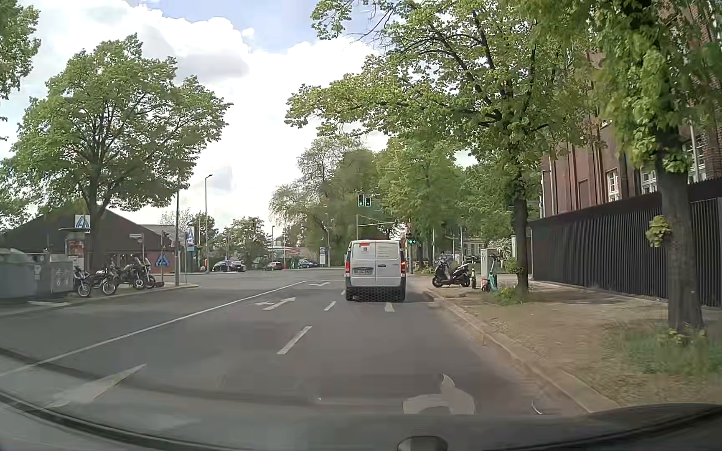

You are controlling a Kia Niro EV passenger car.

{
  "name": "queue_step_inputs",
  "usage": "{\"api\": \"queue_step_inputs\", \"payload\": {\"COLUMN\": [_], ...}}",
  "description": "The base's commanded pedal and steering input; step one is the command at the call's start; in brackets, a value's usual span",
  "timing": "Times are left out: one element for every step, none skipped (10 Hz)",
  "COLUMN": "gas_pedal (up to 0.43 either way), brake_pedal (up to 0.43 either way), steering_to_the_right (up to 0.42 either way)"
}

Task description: Follow the waypoints while adhering to traffic rules and regulations

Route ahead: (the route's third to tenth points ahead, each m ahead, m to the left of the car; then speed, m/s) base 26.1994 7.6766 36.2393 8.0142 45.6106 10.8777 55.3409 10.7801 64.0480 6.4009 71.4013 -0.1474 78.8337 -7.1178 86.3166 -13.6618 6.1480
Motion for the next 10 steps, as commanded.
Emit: {"api": "queue_step_inputs", "payload": {"gas_pedal": [0.339, 0.339, 0.339, 0.331, 0.319, 0.311, 0.311, 0.299, 0.299, 0.268], "brake_pedal": [0.018, 0.018, 0.024, 0.018, 0.018, 0.018, 0.018, 0.018, 0.018, 0.018], "steering_to_the_right": [-0.011, -0.021, -0.023, -0.02, -0.016, -0.008, 0.0, -0.002, -0.008, -0.011]}}
